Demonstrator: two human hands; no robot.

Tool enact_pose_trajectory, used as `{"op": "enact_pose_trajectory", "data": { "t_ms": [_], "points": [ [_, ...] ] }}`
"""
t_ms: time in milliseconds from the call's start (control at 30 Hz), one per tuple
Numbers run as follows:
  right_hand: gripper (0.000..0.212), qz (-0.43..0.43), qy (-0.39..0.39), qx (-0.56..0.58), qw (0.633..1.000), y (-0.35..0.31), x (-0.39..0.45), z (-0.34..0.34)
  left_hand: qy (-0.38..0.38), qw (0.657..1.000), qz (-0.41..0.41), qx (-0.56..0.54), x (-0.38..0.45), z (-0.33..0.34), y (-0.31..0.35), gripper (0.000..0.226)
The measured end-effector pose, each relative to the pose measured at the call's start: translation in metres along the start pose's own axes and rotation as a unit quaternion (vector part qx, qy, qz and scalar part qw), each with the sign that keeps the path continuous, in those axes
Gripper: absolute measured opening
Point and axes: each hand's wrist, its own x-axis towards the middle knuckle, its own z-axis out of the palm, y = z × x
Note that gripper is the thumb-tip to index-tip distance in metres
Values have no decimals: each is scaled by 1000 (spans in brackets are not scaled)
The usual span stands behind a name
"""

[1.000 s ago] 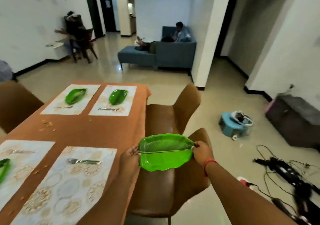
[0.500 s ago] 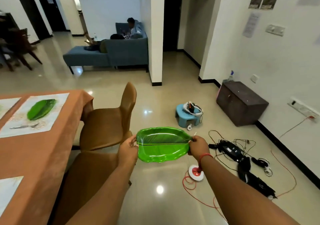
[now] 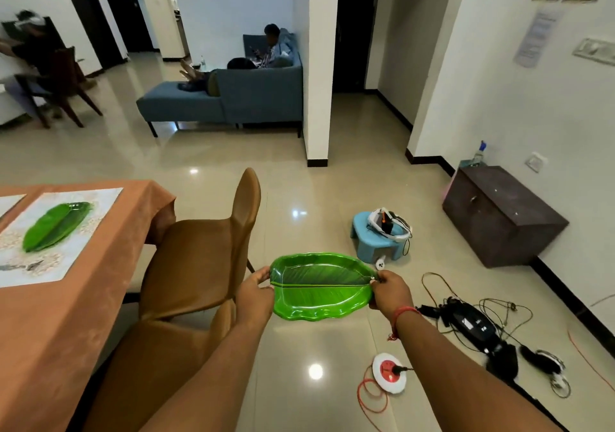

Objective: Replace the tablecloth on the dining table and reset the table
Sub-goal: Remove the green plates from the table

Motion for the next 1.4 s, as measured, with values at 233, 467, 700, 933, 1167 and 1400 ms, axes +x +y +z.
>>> {"op": "enact_pose_trajectory", "data": {
  "t_ms": [233, 467, 700, 933, 1167, 1400],
  "points": [
    [15, 18, -8, 18, 1000, -60, 127, 27, -14, 1000, 4, 9, 140, 27, 31, 44],
    [20, 33, -43, 13, 998, -96, 239, 62, -13, 1000, -18, 2, 243, 51, 52, 46],
    [18, 18, -82, 8, 996, -138, 401, 101, 27, 999, -11, -18, 363, 92, 95, 43],
    [15, -14, -113, -25, 993, -214, 540, 116, 81, 996, -40, -13, 469, 140, 167, 33],
    [17, -34, -137, -23, 990, -286, 649, 159, 137, 988, -64, 30, 609, 154, 168, 37],
    [20, -34, -136, -38, 989, -368, 767, 233, 142, 988, -45, 28, 776, 145, 180, 37]
  ]
}}
